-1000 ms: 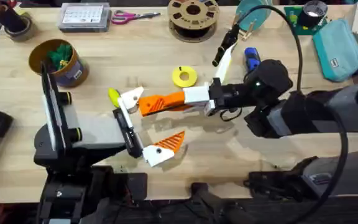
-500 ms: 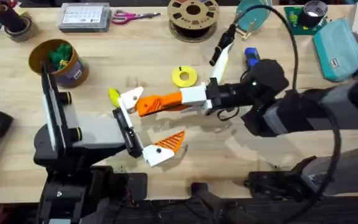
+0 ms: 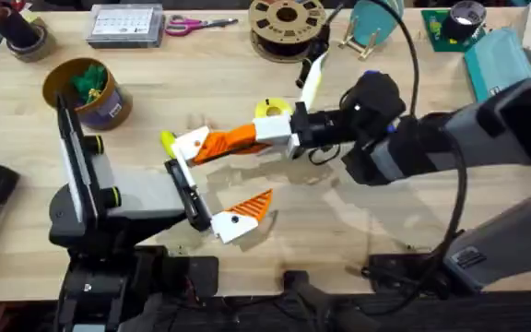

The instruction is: Pick up the gripper from the table and insert it into the empty holder that is missing its gripper. Then pick up a screw, insert it into the mounting hole, and use the screwdriver to tighten it. Finally, clean up the table by picking up the vegetable and placing it into the bucket.

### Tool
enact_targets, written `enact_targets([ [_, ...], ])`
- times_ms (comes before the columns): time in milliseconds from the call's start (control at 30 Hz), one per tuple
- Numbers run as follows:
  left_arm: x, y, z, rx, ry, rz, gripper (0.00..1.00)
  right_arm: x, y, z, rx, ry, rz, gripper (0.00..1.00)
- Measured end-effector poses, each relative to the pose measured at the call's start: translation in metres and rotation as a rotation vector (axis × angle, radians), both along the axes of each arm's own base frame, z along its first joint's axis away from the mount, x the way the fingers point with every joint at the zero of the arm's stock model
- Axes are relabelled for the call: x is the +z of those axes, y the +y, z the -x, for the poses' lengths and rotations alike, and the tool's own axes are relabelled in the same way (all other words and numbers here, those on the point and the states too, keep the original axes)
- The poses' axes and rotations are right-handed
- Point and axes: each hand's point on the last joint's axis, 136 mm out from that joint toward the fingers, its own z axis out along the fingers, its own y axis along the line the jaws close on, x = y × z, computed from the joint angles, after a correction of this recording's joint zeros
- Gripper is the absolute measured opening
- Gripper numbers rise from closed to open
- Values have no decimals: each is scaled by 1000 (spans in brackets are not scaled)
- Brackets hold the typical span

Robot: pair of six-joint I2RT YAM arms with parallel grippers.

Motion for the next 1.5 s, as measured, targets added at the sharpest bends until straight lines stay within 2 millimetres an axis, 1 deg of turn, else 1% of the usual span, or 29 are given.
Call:
enact_targets([
  [167, 0, 0, 0, 1, 2, 1, 986, 0, 7, -6, 24, 3, -2, 9],
  [300, 0, 0, 0, 1, 5, 3, 986, 0, 11, -5, 45, 6, -2, 9],
  [767, 0, 0, 0, 2, 9, 5, 986, -1, 12, -6, 47, 17, 2, 12],
  [800, 0, 0, 0, 3, 9, 5, 985, -1, 12, -6, 48, 20, 3, 43],
  [867, 0, -1, 1, -6, 10, 6, 985, -2, 13, -5, 50, 25, 6, 324],
  [900, 0, -1, 2, -12, 11, 6, 985, -2, 14, -4, 54, 26, 7, 490],
  [1000, 0, -2, 3, -22, 11, 7, 985, -2, 16, -2, 61, 25, 7, 937],
  [1033, 0, -2, 4, -23, 11, 7, 985, -1, 16, -2, 62, 24, 6, 978],
  [1067, 0, -2, 4, -25, 11, 7, 985, -1, 16, -2, 61, 23, 6, 991],
  [1300, 0, -3, 5, -29, 12, 8, 985, -2, 11, -7, 58, 24, 8, 995],
  [1433, 0, -3, 5, -29, 12, 8, 985, -2, -1, -16, 45, 21, 11, 995],
  [1500, 0, -3, 5, -29, 12, 8, 985, 1, -10, -25, 25, 19, 13, 996],
])
